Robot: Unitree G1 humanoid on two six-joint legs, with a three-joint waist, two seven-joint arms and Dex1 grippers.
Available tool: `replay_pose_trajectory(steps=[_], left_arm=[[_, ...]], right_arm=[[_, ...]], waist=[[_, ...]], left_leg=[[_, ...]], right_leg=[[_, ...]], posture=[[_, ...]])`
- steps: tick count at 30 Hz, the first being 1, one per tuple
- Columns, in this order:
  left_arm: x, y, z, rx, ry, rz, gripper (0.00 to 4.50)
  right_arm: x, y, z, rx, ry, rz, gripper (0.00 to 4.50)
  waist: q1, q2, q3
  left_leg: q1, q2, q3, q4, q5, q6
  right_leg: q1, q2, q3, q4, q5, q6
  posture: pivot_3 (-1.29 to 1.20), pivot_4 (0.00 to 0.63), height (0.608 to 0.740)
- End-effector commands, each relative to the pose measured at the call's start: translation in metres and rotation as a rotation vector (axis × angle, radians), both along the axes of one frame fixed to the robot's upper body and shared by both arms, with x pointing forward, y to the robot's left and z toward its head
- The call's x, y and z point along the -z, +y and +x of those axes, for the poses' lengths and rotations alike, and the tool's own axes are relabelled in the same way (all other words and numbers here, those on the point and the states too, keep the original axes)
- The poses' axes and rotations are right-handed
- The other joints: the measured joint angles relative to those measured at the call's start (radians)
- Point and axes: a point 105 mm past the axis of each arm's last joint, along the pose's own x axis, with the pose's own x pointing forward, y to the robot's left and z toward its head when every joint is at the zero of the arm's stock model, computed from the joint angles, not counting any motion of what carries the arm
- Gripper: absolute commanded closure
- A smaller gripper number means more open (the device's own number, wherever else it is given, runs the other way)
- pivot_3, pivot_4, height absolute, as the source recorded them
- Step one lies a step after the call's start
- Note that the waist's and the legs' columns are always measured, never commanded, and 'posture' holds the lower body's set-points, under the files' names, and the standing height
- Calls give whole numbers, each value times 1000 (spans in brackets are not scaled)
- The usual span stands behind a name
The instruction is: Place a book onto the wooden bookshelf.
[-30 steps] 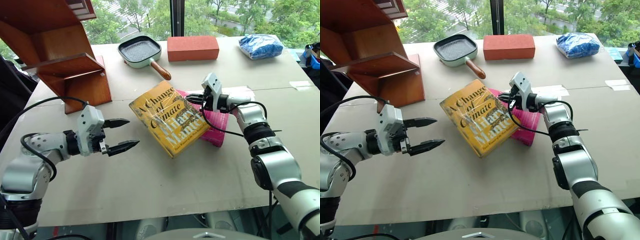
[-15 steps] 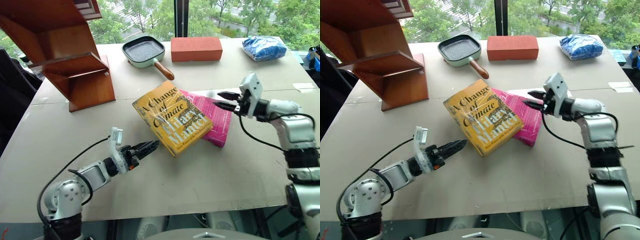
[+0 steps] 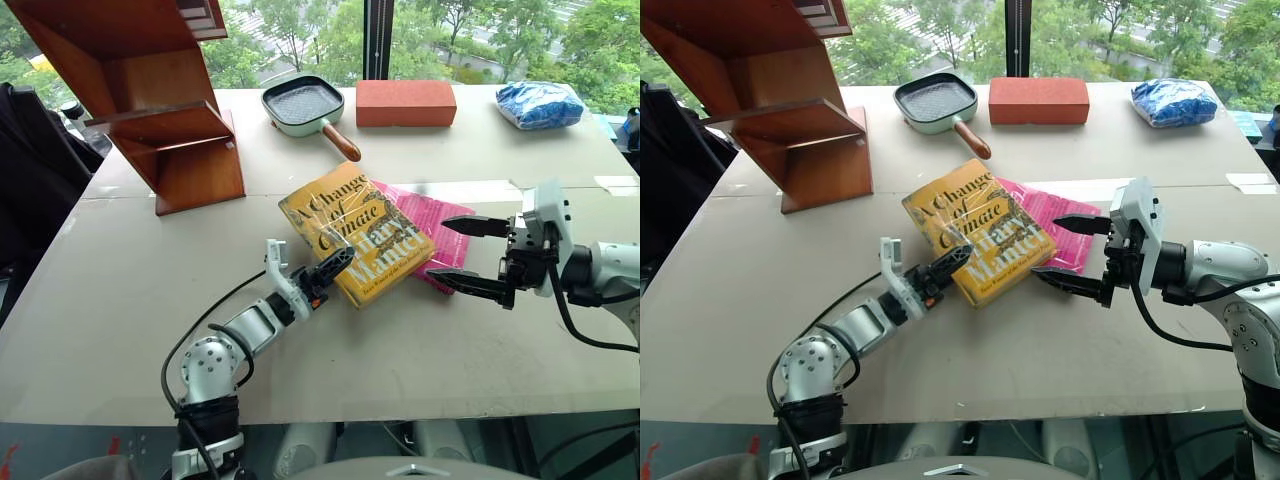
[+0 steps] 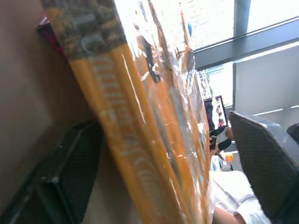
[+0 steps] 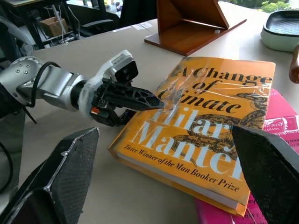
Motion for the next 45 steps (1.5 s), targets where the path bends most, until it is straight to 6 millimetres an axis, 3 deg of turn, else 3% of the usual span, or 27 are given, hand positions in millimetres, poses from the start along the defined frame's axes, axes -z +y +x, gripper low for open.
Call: replay_pose_trajectory(steps=[1, 6, 8, 11, 15, 19, 22, 24, 29, 34, 36, 38, 45], left_arm=[[4, -2, 2, 19, 6, 5, 1776], [-4, 4, -1, 28, -32, 21, 3946], [-13, 5, -2, 32, -82, 52, 4304], [-38, 5, -3, 44, -224, 157, 4308], [-87, 13, 9, -11, -541, 517, 4308], [-155, 28, 26, -159, -1011, 1075, 4308], [-213, 41, 28, -309, -1345, 1474, 4308], [-243, 56, 27, -400, -1456, 1728, 4308], [-275, 112, 28, -474, -1467, 2325, 4308], [-284, 157, 29, -471, -1311, 2541, 4308], [-251, 166, 36, -423, -1244, 2578, 4308], [-234, 181, 39, -393, -1167, 2615, 4308], [-231, 219, 42, -394, -997, 2688, 4308]], right_arm=[[-11, -3, -4, 18, -58, -5, 0], [-13, -9, -3, 44, -74, -15, 0], [-17, -9, -3, 44, -85, -7, 0], [-27, -10, 0, 43, -102, 29, 0], [-51, -17, 9, 45, -150, 122, 0], [-71, -20, 16, 18, -170, 205, 0], [-80, -15, 19, -28, -176, 236, 0], [-88, -10, 21, -56, -184, 268, 0], [-104, -2, 26, -79, -214, 346, 0], [-113, 5, 32, -53, -250, 362, 0], [-116, 6, 34, -40, -265, 370, 0], [-119, 7, 36, -22, -284, 370, 0], [-124, 6, 43, 76, -372, 339, 0]], waist=[[0, 0, 0], [0, 0, 0], [-2, -1, 0], [-2, -1, 0], [-1, -3, 1], [-1, -4, 2], [-3, -4, 3], [-5, -4, 3], [-25, -4, 3], [-28, -5, 4], [-29, -5, 4], [-29, -5, 4], [-30, -10, 7]], left_leg=[[0, 0, 0, 0, 0, 0], [-2, 0, 0, 0, 0, 0], [-2, 0, 0, 0, 0, 0], [-2, 1, 0, 0, 0, 0], [-2, 2, -1, 0, 0, 0], [-2, 2, 0, -1, 0, 0], [-3, 2, 4, -4, 0, 0], [-5, 3, 6, -6, 0, 0], [-5, 4, 9, -14, 2, -4], [-9, 4, 10, -17, 1, -2], [-9, 4, 10, -17, 0, 0], [-8, 4, 11, -17, 0, 0], [-6, 4, 10, -14, -1, 0]], right_leg=[[0, 0, 0, -1, 0, 0], [0, 0, 0, -3, 0, 0], [0, 0, 0, -3, 0, 0], [0, 1, 0, -3, 0, 0], [-1, 3, 0, -3, 1, -1], [-1, 4, 0, -4, 0, -4], [-1, 4, 1, -8, 1, -2], [-3, 4, 2, -12, 2, -2], [-6, 4, 7, -17, 1, -1], [-13, 4, 8, -16, 1, 0], [-13, 4, 7, -16, 1, 0], [-13, 4, 9, -14, 1, 0], [-13, 5, 9, -6, 2, 0]], posture=[[0, 150, 740], [0, 150, 740], [0, 150, 740], [0, 150, 740], [0, 150, 740], [0, 150, 740], [0, 150, 740], [0, 150, 740], [0, 150, 740], [0, 150, 740], [0, 150, 740], [0, 150, 740], [0, 150, 740]])
